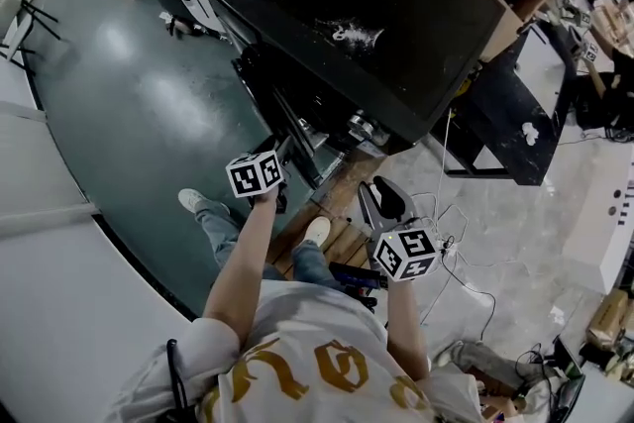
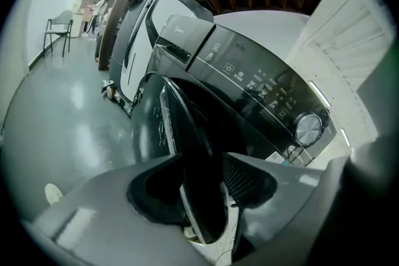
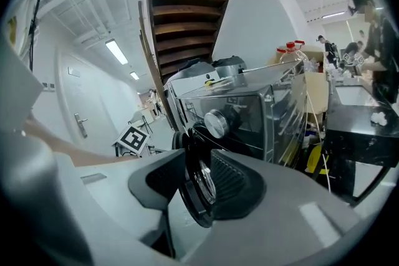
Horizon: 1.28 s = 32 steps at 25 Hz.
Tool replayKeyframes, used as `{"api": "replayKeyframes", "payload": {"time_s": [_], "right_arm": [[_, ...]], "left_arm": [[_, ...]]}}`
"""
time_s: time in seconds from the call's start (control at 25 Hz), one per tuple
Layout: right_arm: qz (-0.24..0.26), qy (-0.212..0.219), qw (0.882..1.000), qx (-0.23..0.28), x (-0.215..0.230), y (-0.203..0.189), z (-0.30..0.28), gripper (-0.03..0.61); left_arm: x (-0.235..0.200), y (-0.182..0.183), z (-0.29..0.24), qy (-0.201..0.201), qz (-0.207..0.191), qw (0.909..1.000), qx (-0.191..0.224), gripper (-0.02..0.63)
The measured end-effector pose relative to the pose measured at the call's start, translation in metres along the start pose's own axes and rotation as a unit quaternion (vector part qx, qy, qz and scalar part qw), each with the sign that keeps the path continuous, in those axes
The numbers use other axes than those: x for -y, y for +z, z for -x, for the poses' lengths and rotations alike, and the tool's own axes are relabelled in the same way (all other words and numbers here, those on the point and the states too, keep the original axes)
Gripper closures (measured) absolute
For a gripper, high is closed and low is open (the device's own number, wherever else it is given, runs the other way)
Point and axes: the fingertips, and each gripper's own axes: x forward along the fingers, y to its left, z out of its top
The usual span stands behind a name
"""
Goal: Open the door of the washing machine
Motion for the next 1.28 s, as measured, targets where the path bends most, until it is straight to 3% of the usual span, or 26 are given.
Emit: {"api": "replayKeyframes", "payload": {"time_s": [0.72,1.28], "right_arm": [[0.05,0.066,0.997,0.003,-0.067,0.015,-0.028,0.462],[0.069,0.125,0.99,-0.018,-0.119,0.017,-0.067,0.465]], "left_arm": [[-0.057,-0.015,0.059,0.044,0.013,0.9989,0.006,0.474],[-0.121,-0.009,0.102,0.097,0.02,0.995,0.014,0.486]]}}
